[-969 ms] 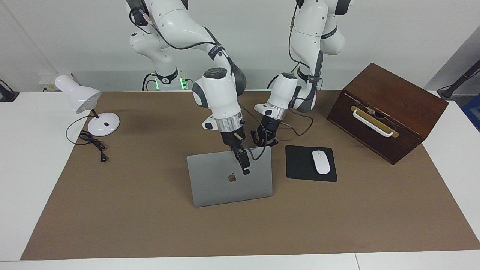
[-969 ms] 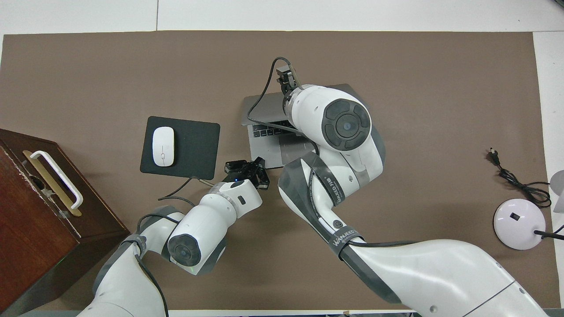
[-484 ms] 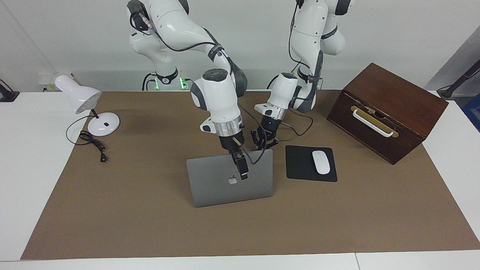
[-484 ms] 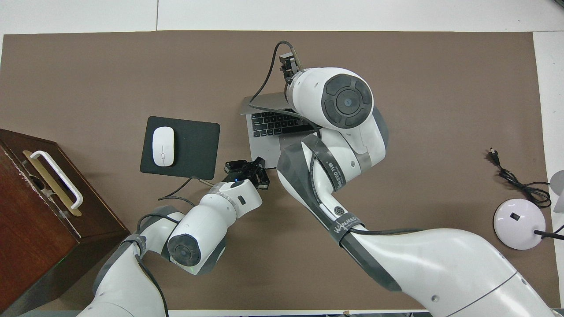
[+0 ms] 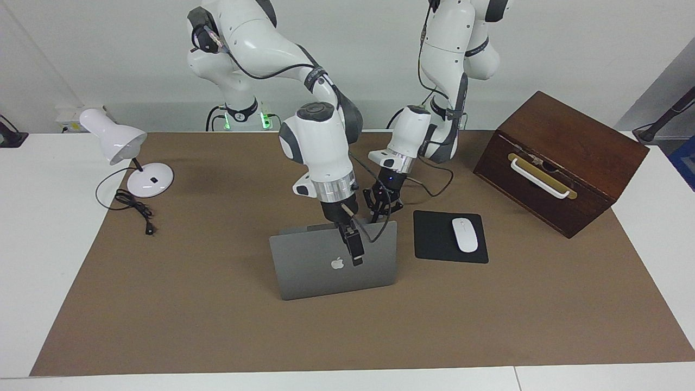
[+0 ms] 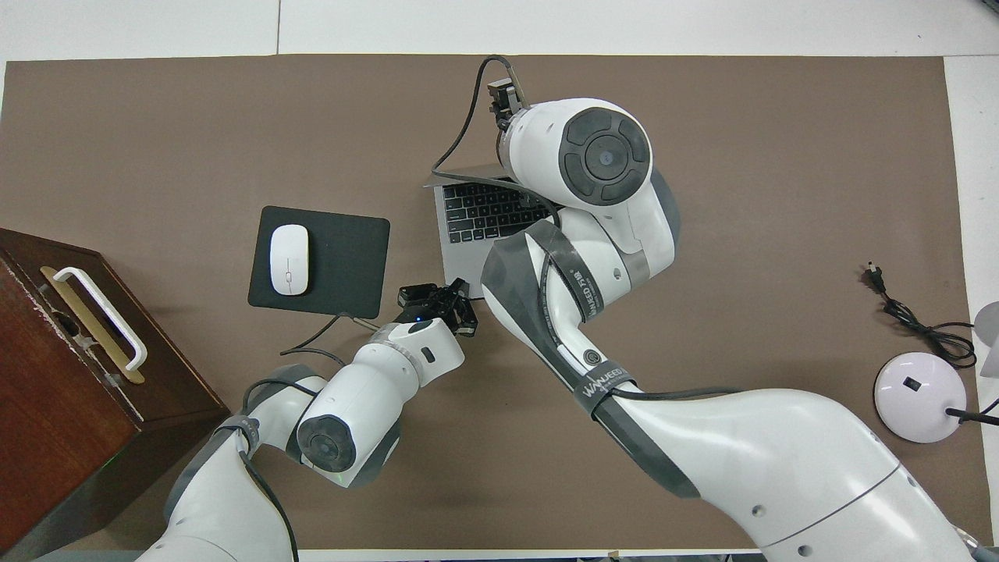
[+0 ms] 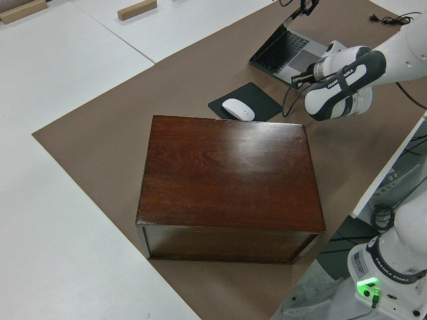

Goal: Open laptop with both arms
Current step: 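Lift the lid upward with the right gripper, then push the lid farther back with the right gripper until upright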

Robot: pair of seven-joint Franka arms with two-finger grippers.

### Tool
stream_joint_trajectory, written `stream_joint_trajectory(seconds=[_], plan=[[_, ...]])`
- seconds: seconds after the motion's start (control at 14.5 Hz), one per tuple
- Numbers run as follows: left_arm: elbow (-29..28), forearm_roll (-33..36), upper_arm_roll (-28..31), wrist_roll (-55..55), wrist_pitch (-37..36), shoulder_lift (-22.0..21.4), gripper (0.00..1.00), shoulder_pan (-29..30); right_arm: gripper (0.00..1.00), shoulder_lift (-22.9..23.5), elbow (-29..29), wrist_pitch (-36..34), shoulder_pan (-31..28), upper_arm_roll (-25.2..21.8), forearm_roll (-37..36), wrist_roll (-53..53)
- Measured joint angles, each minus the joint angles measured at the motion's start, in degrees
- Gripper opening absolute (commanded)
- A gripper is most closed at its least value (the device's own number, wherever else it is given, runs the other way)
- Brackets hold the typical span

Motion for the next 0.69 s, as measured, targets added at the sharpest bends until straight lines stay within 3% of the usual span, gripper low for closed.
stream_joint_trajectory(seconds=[0.69], plan=[[0.0,0.02,0.0,0.0,0.03,0.02,0.0,0.01,0.99,5.58,7.45,0.0,0.0,0.27,0.0,0.0]])
